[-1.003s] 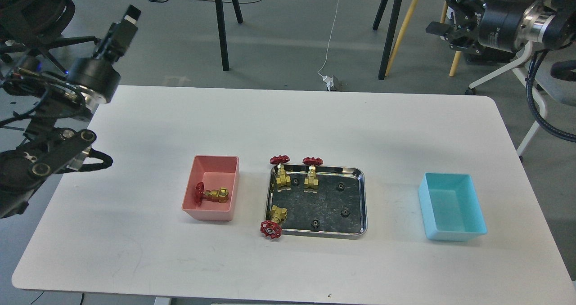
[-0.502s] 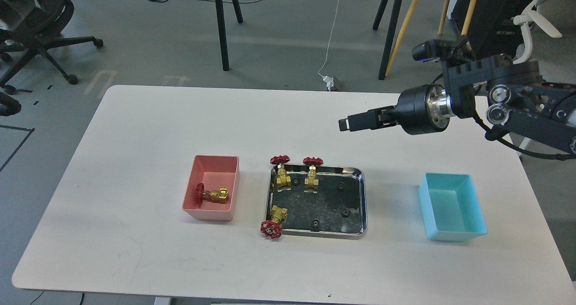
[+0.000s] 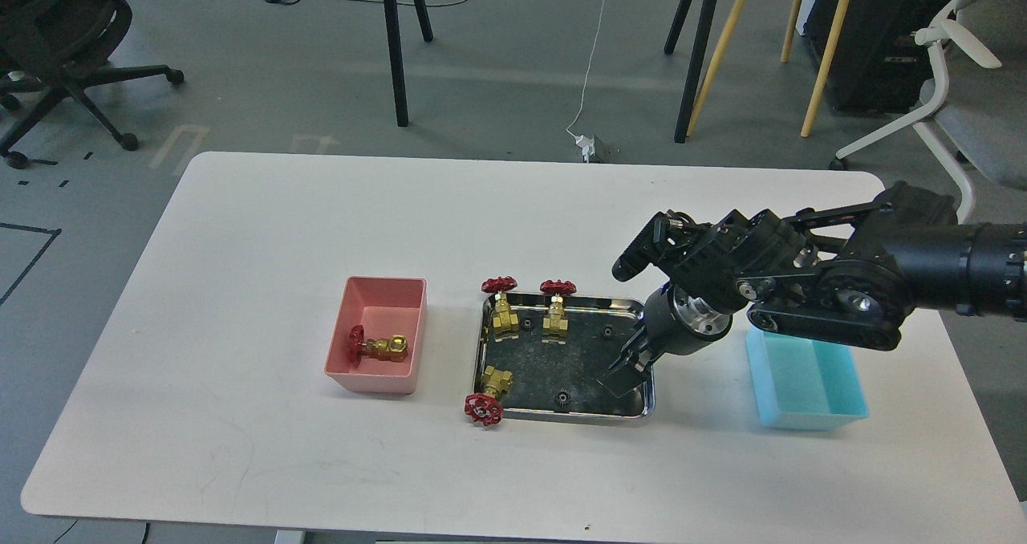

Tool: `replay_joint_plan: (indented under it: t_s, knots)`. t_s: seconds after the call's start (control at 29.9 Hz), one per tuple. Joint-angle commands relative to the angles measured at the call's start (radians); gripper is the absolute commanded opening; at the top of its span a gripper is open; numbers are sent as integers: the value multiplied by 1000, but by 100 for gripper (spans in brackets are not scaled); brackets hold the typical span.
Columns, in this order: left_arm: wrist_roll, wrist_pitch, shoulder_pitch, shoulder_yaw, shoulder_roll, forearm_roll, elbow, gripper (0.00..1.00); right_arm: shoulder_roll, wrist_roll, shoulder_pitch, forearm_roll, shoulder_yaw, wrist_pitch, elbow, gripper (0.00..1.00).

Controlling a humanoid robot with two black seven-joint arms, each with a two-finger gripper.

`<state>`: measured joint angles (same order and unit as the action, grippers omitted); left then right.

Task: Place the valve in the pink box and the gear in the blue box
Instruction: 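Reach the right hand over the tray toward a black gear, then close the right hand on the small black gear on the tray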

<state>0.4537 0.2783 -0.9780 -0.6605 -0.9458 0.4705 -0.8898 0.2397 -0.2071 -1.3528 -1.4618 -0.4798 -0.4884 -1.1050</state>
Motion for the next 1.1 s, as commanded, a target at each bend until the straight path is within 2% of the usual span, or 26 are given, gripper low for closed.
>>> replay_joint_plan:
  t_s: [0.0, 0.3, 0.77, 0.9, 1.07]
  knots:
    - [3, -25, -1, -1, -1, -1, 0, 99, -89, 0, 27, 0, -36, 0, 100, 99]
    - [5, -34, -2, -1, -2, 0, 2, 99, -184, 0, 92, -2, -51, 0, 212, 98]
    - [5, -47, -11, -1, -1, 0, 12, 99, -211, -2, 84, -3, -83, 0, 228, 81]
    - [5, -47, -13, 2, -1, 2, 15, 99, -215, -2, 81, -2, -85, 0, 223, 72]
    - [5, -47, -13, 4, -1, 2, 28, 99, -217, -2, 67, -2, -114, 0, 220, 66]
